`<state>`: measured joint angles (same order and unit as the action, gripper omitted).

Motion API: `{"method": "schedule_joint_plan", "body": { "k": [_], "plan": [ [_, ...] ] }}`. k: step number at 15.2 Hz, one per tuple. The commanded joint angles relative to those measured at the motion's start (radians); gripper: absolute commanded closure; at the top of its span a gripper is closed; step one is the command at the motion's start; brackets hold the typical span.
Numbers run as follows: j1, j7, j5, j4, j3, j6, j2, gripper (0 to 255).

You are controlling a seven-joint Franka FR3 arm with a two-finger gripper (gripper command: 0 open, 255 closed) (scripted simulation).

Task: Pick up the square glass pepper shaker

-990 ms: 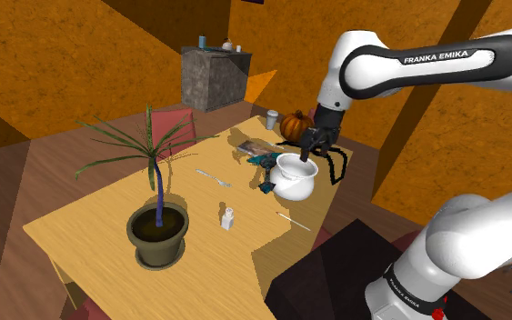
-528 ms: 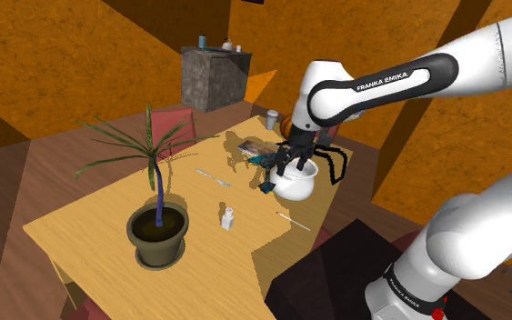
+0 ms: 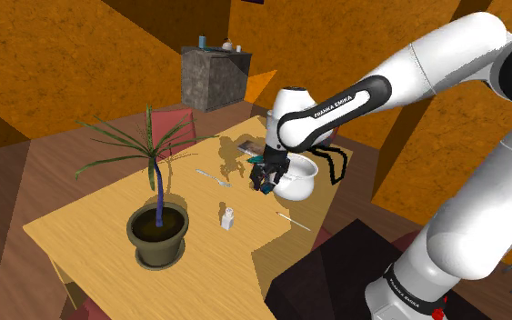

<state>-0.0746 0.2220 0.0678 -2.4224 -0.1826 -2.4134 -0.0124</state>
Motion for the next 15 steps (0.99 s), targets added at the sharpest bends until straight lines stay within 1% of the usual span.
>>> {"method": "schedule_joint_plan", "body": {
  "k": [1, 4, 8, 14, 15],
  "plan": [
    [-0.003, 0.021, -0.023, 0.032, -0.004, -0.058, 0.088, 0],
    [-0.018, 0.060, -0.062, 0.095, -0.003, -0.120, 0.210, 0],
    [-0.049, 0.109, -0.111, 0.197, 0.013, -0.183, 0.372, 0],
    [-0.104, 0.159, -0.160, 0.382, 0.046, -0.233, 0.601, 0],
    [-0.105, 0.159, -0.161, 0.385, 0.048, -0.242, 0.614, 0]
  ]
}}
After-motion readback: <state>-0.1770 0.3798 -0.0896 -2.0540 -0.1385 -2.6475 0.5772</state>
